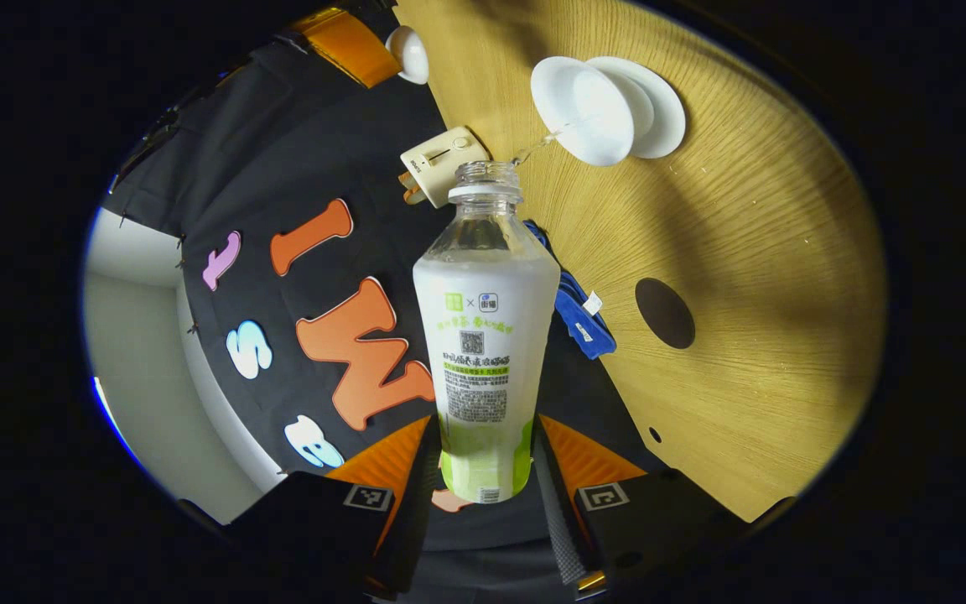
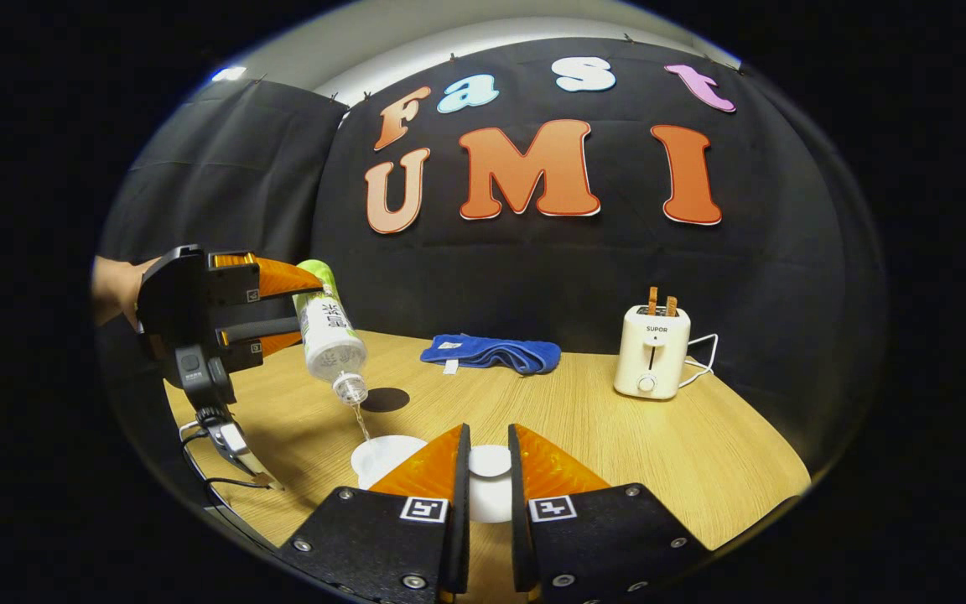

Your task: Open the teacup lid with one hand, grasp the water bottle and pour water into the teacup with the other hand; after pouring, place the water bottle on the coaster and then close the teacup lid.

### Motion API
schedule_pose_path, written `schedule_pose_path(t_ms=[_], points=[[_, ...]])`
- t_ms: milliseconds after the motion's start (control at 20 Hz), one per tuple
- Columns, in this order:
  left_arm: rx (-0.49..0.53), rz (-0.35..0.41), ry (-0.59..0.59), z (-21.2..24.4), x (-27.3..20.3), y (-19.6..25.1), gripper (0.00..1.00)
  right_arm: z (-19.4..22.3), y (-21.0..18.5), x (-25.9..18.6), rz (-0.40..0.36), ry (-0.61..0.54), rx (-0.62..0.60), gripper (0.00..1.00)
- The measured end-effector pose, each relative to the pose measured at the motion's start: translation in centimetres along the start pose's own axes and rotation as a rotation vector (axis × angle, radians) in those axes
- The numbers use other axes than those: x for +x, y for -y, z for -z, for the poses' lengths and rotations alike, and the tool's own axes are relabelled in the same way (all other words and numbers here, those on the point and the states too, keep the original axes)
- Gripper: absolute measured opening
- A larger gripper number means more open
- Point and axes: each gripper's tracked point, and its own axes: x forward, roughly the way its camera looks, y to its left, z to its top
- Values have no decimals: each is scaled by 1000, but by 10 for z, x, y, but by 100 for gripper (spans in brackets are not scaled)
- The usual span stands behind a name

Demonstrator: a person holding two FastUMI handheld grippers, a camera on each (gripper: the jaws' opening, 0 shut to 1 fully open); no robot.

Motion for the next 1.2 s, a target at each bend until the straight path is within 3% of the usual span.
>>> schedule_pose_path(t_ms=[300,500,600,650,700,800,850,1000,1050,1100,1200], points=[[31,14,41,-24,2,15,63,-3,-1,-7,-2,8,-8,21],[-82,28,55,-29,5,23,63,-2,1,-8,6,6,8,21],[-224,80,45,-29,4,33,61,-2,2,-6,8,10,13,21],[-310,106,33,-30,3,37,65,-1,5,-5,17,8,14,21],[-390,126,28,-33,3,41,61,2,9,-4,26,1,19,21],[-547,138,15,-35,3,40,65,3,14,-1,43,-6,24,21],[-628,135,7,-34,4,39,61,2,15,-1,47,-7,27,21],[-806,94,-11,-28,15,28,65,-3,15,1,50,3,40,21],[-867,88,-15,-27,18,26,60,-6,13,3,50,9,45,21],[-932,77,-10,-28,22,22,65,-8,12,5,50,13,47,21],[-1062,40,-2,-21,31,10,65,-10,8,9,49,15,50,21]])
